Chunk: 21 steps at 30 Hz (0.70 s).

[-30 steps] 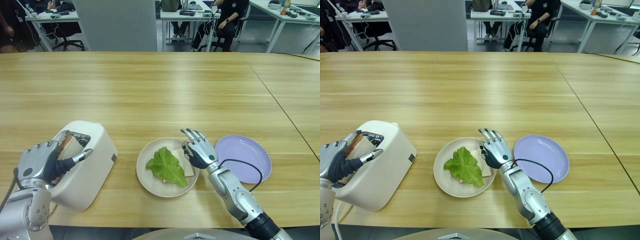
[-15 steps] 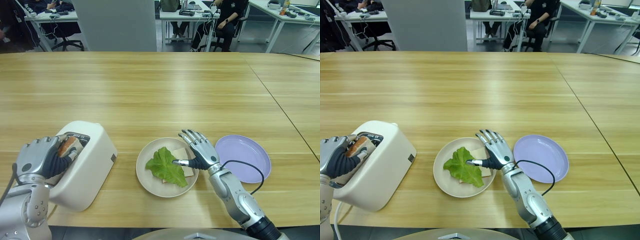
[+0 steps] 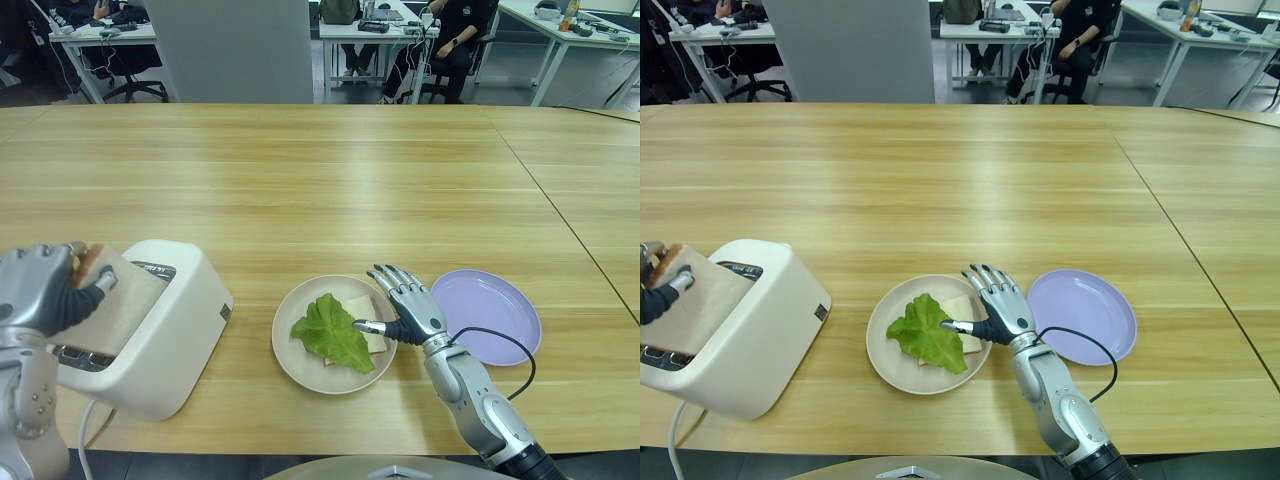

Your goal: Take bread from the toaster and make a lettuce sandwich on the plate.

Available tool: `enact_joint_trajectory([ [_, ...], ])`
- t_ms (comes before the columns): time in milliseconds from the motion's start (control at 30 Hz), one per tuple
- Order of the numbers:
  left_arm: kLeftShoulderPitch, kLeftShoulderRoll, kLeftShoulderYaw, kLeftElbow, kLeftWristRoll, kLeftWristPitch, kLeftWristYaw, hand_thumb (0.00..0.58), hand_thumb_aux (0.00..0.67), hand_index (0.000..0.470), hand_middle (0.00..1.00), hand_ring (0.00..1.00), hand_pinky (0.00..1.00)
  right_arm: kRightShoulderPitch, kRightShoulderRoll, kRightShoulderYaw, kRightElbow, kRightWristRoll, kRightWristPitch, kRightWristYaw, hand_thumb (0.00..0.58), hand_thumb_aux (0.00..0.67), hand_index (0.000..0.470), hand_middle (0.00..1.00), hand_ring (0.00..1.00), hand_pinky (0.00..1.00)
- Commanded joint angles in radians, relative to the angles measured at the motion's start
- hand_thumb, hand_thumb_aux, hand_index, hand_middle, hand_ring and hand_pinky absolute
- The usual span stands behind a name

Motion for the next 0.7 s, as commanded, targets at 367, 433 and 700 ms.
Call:
enact_joint_trajectory([
  [367,-0.175,-0.031,0.041,0.019,-0.136,0.032,0.059,0.58,0.67,0.46,0.73,0.73,0.73,0.002,0.011,-0.031,0.02,0.022,0.012,-0.006,0.0,0.0,0.0,0.0,0.0,0.0],
  [433,-0.208,-0.054,0.037,0.034,-0.198,0.049,0.059,0.58,0.67,0.46,0.83,0.83,0.83,0.003,0.011,-0.033,0.02,0.026,0.014,-0.007,0.0,0.0,0.0,0.0,0.0,0.0],
  [700,-0.366,-0.116,0.014,0.061,-0.444,0.087,0.086,0.58,0.67,0.46,1.0,1.0,1.0,0.02,0.028,-0.116,-0.022,0.133,0.009,-0.01,0.0,0.0,0.0,0.0,0.0,0.0],
])
